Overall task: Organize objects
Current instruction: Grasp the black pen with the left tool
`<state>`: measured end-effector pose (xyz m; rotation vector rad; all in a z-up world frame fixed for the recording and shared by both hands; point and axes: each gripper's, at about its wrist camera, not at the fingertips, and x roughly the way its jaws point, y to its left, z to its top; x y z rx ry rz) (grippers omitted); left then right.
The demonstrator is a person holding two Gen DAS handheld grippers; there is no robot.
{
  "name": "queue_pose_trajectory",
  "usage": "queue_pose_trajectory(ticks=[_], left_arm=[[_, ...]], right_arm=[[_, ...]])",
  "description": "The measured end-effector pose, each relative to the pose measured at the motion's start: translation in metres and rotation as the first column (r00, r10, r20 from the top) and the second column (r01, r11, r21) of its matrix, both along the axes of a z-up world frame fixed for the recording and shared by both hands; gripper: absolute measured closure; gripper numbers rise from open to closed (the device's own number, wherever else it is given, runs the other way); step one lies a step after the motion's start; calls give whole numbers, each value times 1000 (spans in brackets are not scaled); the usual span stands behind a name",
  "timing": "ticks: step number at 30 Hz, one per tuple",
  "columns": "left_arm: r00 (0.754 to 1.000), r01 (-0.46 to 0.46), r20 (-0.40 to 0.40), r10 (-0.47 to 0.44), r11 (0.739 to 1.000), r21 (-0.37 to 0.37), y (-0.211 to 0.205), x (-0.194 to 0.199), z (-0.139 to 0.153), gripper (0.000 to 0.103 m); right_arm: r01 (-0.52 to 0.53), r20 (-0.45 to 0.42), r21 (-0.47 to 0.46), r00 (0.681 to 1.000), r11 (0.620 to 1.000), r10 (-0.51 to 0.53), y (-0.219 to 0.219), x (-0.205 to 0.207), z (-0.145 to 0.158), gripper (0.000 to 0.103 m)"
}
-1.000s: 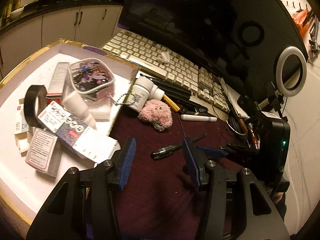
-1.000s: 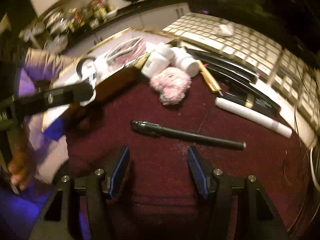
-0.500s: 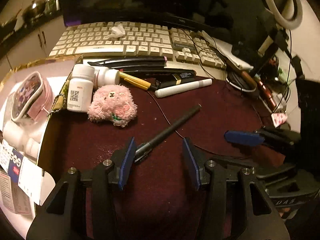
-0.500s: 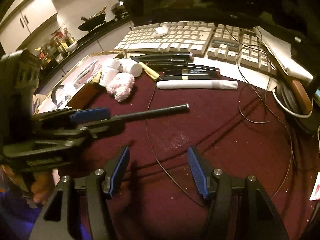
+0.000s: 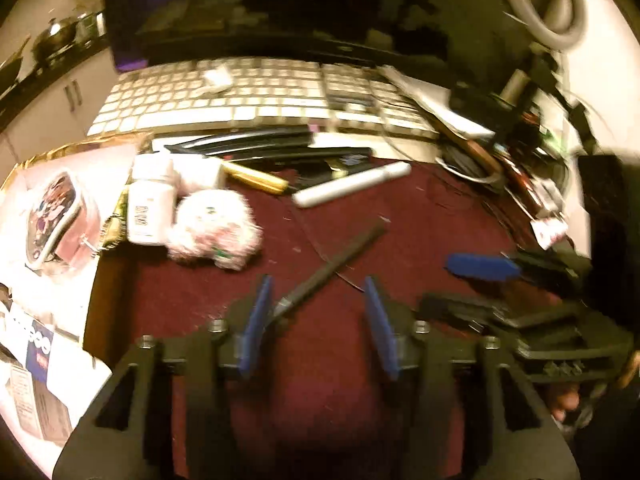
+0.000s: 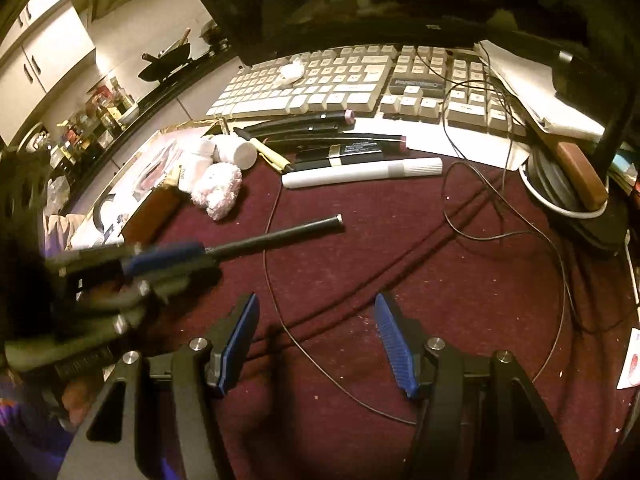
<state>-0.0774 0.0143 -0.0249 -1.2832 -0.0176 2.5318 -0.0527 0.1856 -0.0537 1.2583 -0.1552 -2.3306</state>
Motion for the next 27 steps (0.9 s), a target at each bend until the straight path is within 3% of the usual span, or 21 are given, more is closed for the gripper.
queue_pose_trajectory(ticks=[3, 7, 11, 16, 18, 20, 22, 27], left_arm=[[996, -6, 92, -1, 997, 76, -12, -10, -14, 54], [995, 65, 68, -70, 996, 64, -6, 3, -12, 53], [980, 132, 133, -152, 981, 145, 1, 13, -11, 53], [992, 58, 106, -68, 994, 96, 6, 4, -11, 55], [994, 48, 93, -52, 998, 46, 12, 3, -12, 77], [997, 35, 63, -32, 998, -44, 18, 3, -15, 91], [998, 30, 58, -26, 996, -80, 17, 9, -14, 91], [997, -14, 73, 21, 996, -88, -3, 36, -14, 91]], right_arm=[[-1, -9, 4, 1000, 1000, 1, 1, 4, 0, 43], [-2, -15, 4, 1000, 1000, 2, 2, 6, -1, 42], [-1, -16, 2, 1000, 1000, 1, 2, 7, -1, 42], [14, -17, -4, 1000, 1000, -14, 6, 9, 0, 42], [17, -15, -4, 1000, 1000, -17, 7, 9, 0, 42], [21, -16, 1, 1000, 1000, -21, 7, 10, 1, 42], [24, -16, 5, 1000, 1000, -24, 7, 10, 0, 42], [39, -16, -9, 999, 999, -39, 9, 10, 2, 42]])
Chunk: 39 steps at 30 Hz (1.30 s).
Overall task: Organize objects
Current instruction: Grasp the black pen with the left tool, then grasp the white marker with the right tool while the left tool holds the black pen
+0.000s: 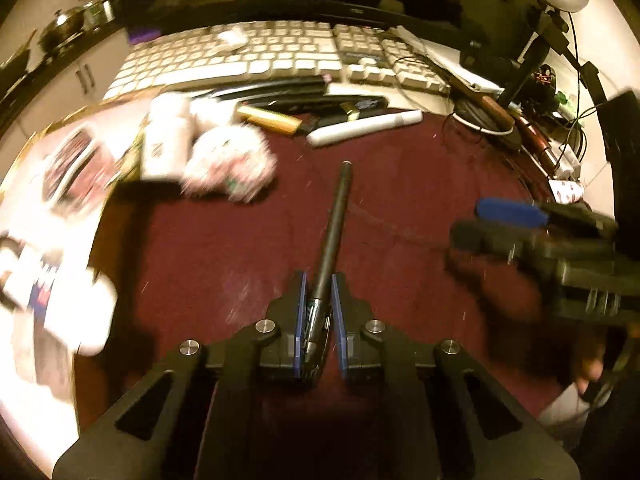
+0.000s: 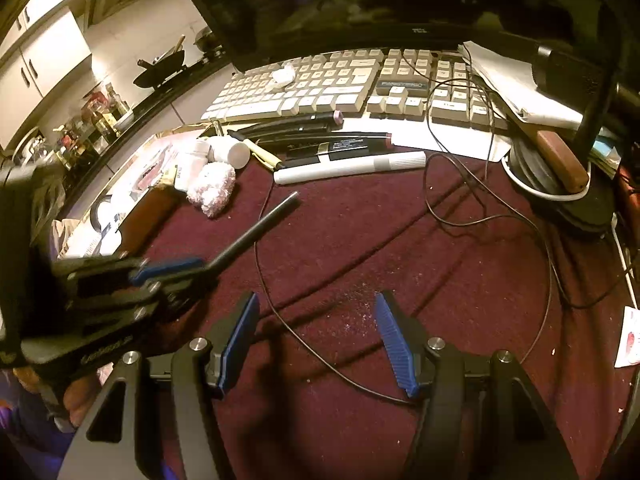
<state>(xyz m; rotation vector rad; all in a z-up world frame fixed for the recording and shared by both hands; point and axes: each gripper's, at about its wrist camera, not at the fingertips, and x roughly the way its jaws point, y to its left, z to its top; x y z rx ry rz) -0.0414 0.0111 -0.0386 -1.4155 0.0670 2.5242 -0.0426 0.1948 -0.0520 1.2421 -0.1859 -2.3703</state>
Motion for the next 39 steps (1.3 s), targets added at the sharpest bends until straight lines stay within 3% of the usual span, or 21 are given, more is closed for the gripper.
queue_pose_trajectory(ticks=[7, 12, 17, 20, 24, 27, 31, 34, 36, 38, 39], left_arm=[[996, -84, 24, 83, 995, 51, -26, 14, 1, 91], [996, -85, 12, 84, 995, 43, -25, 14, 2, 91], [996, -88, 7, 88, 995, 37, -23, 13, 1, 91], [996, -87, 8, 87, 995, 41, -24, 13, 1, 91], [996, -90, 13, 90, 994, 59, -25, 12, 1, 91], [996, -92, 15, 91, 993, 71, -26, 11, 1, 91], [996, -92, 16, 91, 993, 77, -26, 11, 0, 91], [996, -89, 16, 88, 993, 76, -26, 10, 0, 91], [996, -84, 20, 83, 994, 70, -24, 9, 0, 91], [996, -82, 26, 80, 995, 64, -23, 6, 1, 91], [996, -82, 33, 80, 995, 61, -22, 3, 1, 91]], right_arm=[[-44, -79, 9, 996, 999, 44, -10, -24, 19, 42], [-88, -130, 118, 986, 989, 104, -24, -62, 31, 42], [-159, -95, 237, 978, 958, 186, -38, -98, 18, 42], [-185, -101, 262, 971, 947, 217, -42, -107, 15, 42], [-263, -26, 260, 960, 929, 279, -45, -121, 3, 42], [-318, 24, 268, 946, 909, 324, -46, -116, -2, 42], [-441, 66, 277, 895, 854, 441, -58, -86, 0, 42], [-431, 55, 293, 899, 853, 435, -61, -68, -1, 44], [-374, 32, 257, 925, 891, 379, -55, -61, 0, 71], [-323, 41, 196, 946, 926, 322, -47, -61, 0, 87], [-291, 50, 162, 957, 943, 287, -41, -62, -1, 89]])
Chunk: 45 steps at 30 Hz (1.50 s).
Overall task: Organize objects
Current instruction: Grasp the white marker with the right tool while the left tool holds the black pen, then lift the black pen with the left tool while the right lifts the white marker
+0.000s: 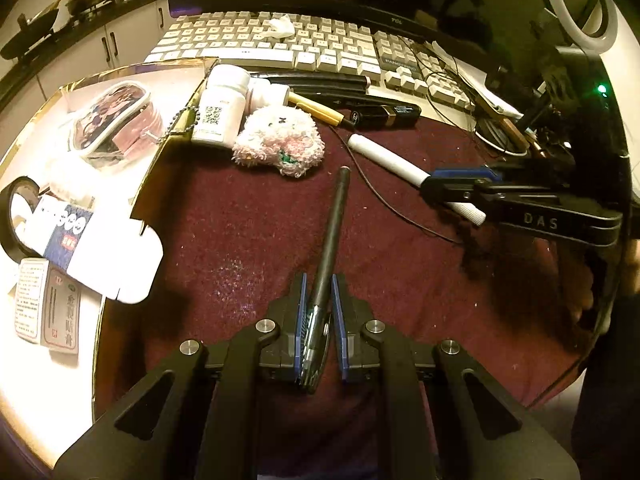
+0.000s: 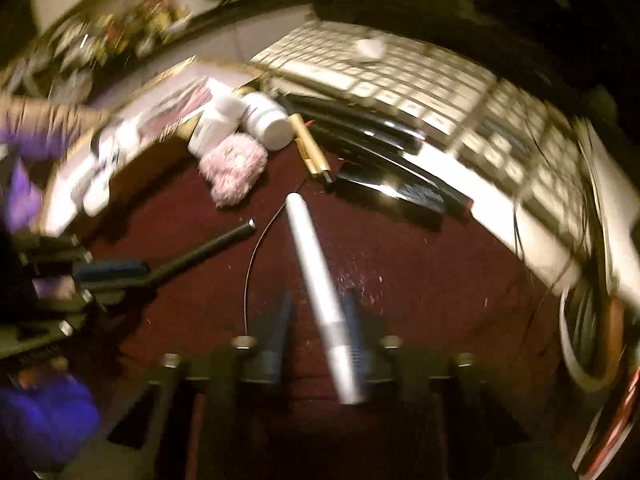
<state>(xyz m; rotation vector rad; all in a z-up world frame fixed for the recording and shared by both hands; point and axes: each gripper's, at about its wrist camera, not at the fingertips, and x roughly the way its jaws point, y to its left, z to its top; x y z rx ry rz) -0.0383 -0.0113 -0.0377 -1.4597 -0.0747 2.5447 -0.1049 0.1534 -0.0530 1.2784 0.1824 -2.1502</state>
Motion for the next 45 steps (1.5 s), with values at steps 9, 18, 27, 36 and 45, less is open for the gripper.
queue_pose_trajectory(ticks=[9, 18, 27, 36, 45], left_arm=[[999, 29, -17, -30, 999, -22, 16, -18, 0, 90], [1000, -4, 2, 4, 1000, 25, 4, -7, -1, 95], [999, -20, -31, 20, 1000, -19, 13, -9, -1, 95], [1000, -20, -14, 20, 1000, -20, 12, -8, 0, 95], [998, -41, -43, 40, 999, -19, 15, -9, -1, 95]], right_arm=[[190, -17, -62, 981, 980, -192, 3, 14, -1, 91], [286, 39, -187, 958, 940, -284, 17, 9, -5, 91], [318, 66, -420, 945, 850, -320, 35, 18, 10, 92], [308, 22, -156, 951, 939, -308, 13, 26, -4, 92], [287, -32, -99, 956, 953, -291, -1, 29, -4, 92]])
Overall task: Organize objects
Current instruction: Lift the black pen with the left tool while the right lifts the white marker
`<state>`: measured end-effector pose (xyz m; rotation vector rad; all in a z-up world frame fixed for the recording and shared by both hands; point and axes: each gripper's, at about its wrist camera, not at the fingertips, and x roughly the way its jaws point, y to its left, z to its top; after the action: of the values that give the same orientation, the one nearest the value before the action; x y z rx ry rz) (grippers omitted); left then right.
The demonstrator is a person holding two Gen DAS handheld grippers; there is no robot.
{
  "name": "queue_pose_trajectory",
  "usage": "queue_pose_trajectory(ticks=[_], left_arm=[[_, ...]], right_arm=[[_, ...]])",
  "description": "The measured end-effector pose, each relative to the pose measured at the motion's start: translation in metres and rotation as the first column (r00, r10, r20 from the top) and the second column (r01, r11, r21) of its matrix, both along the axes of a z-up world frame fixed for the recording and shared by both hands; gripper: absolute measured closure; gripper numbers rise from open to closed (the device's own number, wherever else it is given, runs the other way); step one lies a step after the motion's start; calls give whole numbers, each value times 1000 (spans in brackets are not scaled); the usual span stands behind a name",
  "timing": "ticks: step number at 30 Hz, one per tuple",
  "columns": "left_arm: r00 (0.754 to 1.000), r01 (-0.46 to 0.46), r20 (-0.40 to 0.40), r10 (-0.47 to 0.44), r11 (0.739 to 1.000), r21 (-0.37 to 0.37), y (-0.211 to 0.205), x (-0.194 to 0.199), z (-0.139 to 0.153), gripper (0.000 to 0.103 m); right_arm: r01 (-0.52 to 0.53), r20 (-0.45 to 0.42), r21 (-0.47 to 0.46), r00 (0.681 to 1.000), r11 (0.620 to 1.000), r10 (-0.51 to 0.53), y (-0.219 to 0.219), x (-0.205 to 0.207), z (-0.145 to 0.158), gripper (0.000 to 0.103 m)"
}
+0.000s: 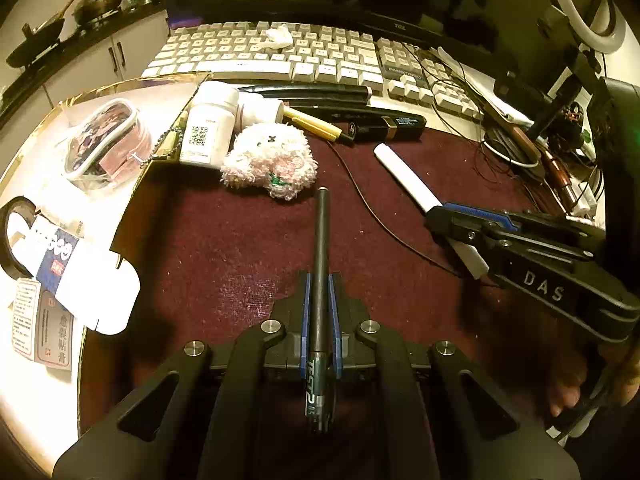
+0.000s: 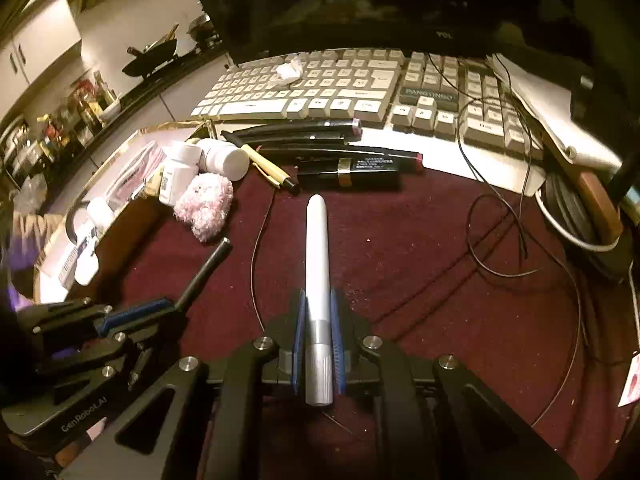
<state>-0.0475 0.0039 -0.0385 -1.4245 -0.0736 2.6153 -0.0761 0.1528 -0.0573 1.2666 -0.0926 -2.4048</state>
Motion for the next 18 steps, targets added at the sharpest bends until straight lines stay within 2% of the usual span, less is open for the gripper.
queue_pose_trajectory(ticks=[3, 9, 14, 18], left_arm=[[1000, -16, -8, 17, 997, 69, -8, 2, 4, 95], [997, -50, -47, 59, 983, 176, -27, 11, 25, 95], [992, -88, -65, 107, 966, 242, -57, 18, 50, 95], [982, -147, -69, 176, 942, 303, -96, 26, 68, 95]], right_arm=[[7, 16, -129, 1000, 992, -5, 12, 0, 5, 92], [-16, -49, -250, 999, 968, 4, 15, 12, 29, 93], [-92, -70, -284, 995, 954, 75, -9, 17, 41, 92], [-186, -97, -299, 982, 936, 164, -45, 19, 53, 93]])
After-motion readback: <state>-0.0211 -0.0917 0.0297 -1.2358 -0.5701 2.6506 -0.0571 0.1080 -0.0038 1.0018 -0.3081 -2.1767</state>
